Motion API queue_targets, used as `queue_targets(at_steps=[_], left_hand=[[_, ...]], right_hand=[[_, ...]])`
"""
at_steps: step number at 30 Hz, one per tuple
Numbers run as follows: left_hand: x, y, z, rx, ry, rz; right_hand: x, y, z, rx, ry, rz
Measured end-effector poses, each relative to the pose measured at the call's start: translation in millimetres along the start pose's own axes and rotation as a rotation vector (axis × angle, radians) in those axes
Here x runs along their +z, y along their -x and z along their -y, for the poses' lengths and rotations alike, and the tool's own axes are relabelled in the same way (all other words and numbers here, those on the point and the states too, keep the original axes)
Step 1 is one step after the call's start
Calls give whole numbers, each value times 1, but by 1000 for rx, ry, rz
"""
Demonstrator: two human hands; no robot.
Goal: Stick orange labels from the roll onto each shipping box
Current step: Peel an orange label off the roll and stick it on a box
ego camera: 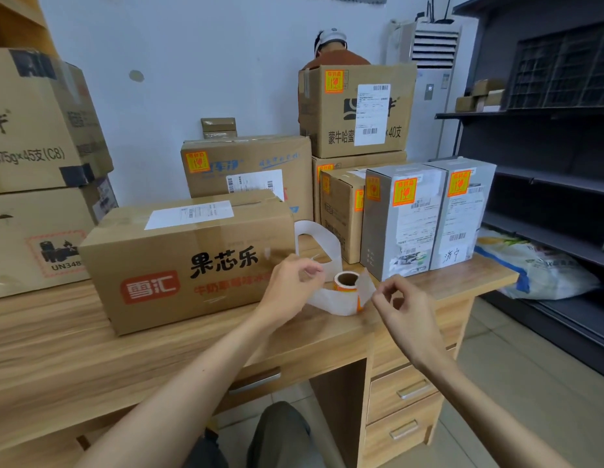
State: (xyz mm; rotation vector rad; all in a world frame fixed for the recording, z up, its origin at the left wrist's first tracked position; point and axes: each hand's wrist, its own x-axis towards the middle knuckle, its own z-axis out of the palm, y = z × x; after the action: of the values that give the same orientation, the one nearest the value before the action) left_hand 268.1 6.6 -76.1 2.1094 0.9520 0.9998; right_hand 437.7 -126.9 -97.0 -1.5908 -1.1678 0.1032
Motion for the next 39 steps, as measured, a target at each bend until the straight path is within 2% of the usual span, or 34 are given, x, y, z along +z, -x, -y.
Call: queue_targets(at_steps=[2,4,11,17,20,24,30,33,39], left_hand=[[-10,5,-12,-12,21,-49],[-20,9,-23,-21,35,-24],[-72,32,-32,-110,27,-91],[-116,53,-30,-154,11,-198],[-140,62,-25,-138,-65,-236],[-171,74,-13,-119,-118,-247],[-201,90,6,-133,-101,-276],[-211,95,15,-132,-93,-291],[-235,103,33,-151,-62,-339]], right_hand=[[8,0,12,-119,99,14],[19,-2,23,-211,194,22],[66,3,68,-596,349,-3],[94,6,99,-735,398,43],[100,5,115,-668,262,86],[113,-7,132,-437,74,127],[144,-14,151,-210,-286,365],[165,-13,156,-170,-371,415],[193,-7,176,-176,-393,513]])
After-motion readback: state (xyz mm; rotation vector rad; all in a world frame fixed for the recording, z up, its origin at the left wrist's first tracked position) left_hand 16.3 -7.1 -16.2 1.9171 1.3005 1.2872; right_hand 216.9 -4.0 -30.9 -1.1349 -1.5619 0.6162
